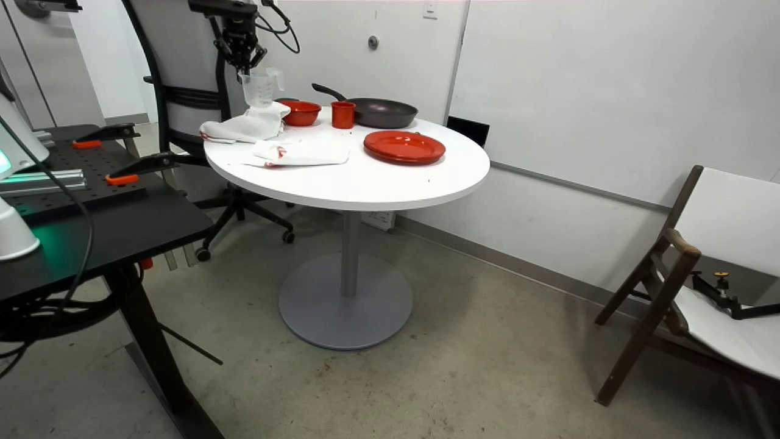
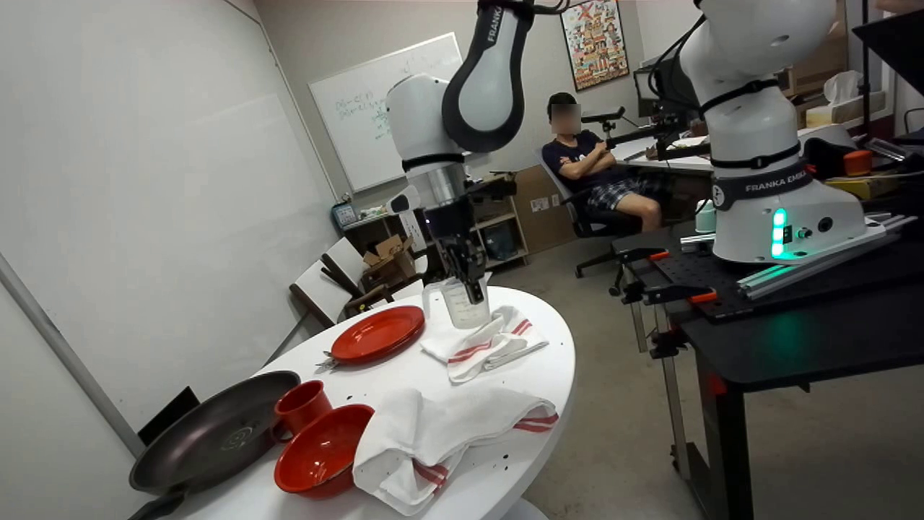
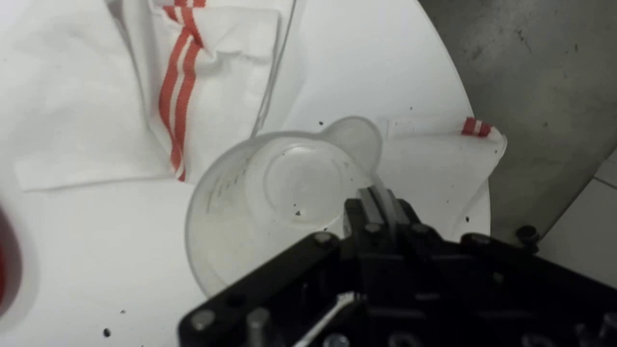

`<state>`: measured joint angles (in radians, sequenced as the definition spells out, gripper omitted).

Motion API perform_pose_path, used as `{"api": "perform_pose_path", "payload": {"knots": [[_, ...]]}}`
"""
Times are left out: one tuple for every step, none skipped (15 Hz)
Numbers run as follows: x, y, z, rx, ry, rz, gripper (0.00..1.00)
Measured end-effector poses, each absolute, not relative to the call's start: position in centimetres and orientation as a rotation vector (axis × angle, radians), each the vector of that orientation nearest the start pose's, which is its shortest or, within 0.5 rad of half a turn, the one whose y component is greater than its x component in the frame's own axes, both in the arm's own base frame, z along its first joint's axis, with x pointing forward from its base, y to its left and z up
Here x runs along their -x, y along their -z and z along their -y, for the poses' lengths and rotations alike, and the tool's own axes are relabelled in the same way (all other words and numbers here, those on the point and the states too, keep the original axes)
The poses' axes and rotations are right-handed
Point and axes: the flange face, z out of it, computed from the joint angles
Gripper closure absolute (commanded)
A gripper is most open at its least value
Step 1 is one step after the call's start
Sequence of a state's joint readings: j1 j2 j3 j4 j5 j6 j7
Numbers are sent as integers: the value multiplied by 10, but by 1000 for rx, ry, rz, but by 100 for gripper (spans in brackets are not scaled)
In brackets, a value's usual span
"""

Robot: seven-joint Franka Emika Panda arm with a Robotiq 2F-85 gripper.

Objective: Move the jar to the right

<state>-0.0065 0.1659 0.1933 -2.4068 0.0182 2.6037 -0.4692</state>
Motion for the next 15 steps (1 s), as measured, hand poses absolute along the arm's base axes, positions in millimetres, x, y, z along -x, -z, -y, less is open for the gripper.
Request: {"api": "perform_pose_path", "payload": {"knots": [[-496,-264,-88,2955,109,943,99],[-499,-278,-82,2960,152,921,99],[-501,-290,-76,2964,189,904,99],[-502,-300,-71,2966,218,893,99],[-503,-308,-67,2967,237,885,99],[-503,-313,-62,2965,247,877,99],[-503,-316,-58,2963,252,869,99],[-503,-317,-52,2965,251,857,99],[-503,-317,-46,2970,246,841,99],[-504,-316,-38,2977,239,821,99],[-504,-316,-29,2985,234,796,99],[-504,-315,-18,2994,231,767,99],[-504,-314,-8,3004,228,736,99],[-504,-313,4,3014,226,705,99],[-504,-312,15,3023,223,675,99]]}}
